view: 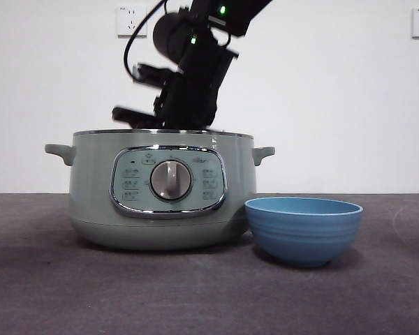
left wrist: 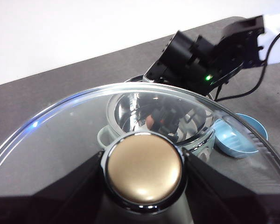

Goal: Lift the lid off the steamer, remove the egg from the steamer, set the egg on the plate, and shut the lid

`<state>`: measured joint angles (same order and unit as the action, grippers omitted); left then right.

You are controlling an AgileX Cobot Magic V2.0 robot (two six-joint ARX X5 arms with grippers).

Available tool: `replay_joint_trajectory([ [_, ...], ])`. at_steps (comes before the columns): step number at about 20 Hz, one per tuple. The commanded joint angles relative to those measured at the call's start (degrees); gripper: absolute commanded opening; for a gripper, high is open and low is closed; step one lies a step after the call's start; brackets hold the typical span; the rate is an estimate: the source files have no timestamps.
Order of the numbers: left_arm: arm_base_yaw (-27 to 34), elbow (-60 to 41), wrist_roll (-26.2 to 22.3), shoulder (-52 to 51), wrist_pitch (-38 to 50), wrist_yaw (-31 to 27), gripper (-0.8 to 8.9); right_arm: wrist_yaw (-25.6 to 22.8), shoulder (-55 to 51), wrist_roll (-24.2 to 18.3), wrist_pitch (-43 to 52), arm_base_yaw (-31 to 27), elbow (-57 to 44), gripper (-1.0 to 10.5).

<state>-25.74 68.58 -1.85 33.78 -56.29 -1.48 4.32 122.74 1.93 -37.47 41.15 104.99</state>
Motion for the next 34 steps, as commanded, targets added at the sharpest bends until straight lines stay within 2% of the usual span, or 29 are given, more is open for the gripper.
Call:
replay_joint_trajectory([
  [1, -0.15, 1.2, 0.28, -0.61, 2.6, 0.07, -0.12, -0.24, -6.6, -0.37, -1.42, 0.11, 0.07, -0.2],
  [3, -0.15, 1.2, 0.31, -0.61, 2.64, 0.09, -0.12, -0.44, -14.27, -1.14, -4.66, 0.11, 0.07, -0.2],
  [6, -0.15, 1.2, 0.31, -0.61, 2.62, 0.13, -0.12, -6.43, -26.38, -4.0, -12.81, 0.11, 0.07, -0.2],
  [8, -0.15, 1.2, 0.31, -0.61, 2.6, 0.17, -0.12, -6.78, -31.87, -4.31, -18.69, -0.68, 0.07, -0.2],
  [12, -0.15, 1.2, 0.31, -0.61, 2.58, 0.22, -0.12, -7.69, -36.63, -4.55, -26.45, -3.69, -0.79, -0.2],
  [15, -0.15, 1.2, 0.31, -0.61, 2.29, 0.26, -0.12, -7.3, -39.32, -4.5, -26.05, -5.86, -7.06, -0.2],
  [18, -0.15, 1.2, 0.31, -0.61, 2.12, 0.26, -0.12, -7.02, -41.57, -4.28, -21.53, -6.95, -17.31, -0.2],
  [21, -0.15, 1.2, 0.31, -0.61, 2.12, 0.28, -0.12, -2.91, -41.86, -3.85, -14.4, -7.74, -27.23, -0.2],
  [24, -0.15, 1.2, 0.31, -0.61, 1.11, 0.26, -0.12, -1.9, -41.79, -2.4, -5.62, -7.78, -36.26, -0.2],
  [26, -0.15, 1.2, 0.31, -0.61, 0.68, 0.26, -0.12, 0.17, -41.79, -1.75, -0.96, -7.78, -40.92, -0.2],
  [34, -0.15, 1.2, 0.35, -0.61, 0.48, 0.31, -0.12, 0.11, -41.38, -1.79, 15.23, -8.22, -54.18, -0.2],
])
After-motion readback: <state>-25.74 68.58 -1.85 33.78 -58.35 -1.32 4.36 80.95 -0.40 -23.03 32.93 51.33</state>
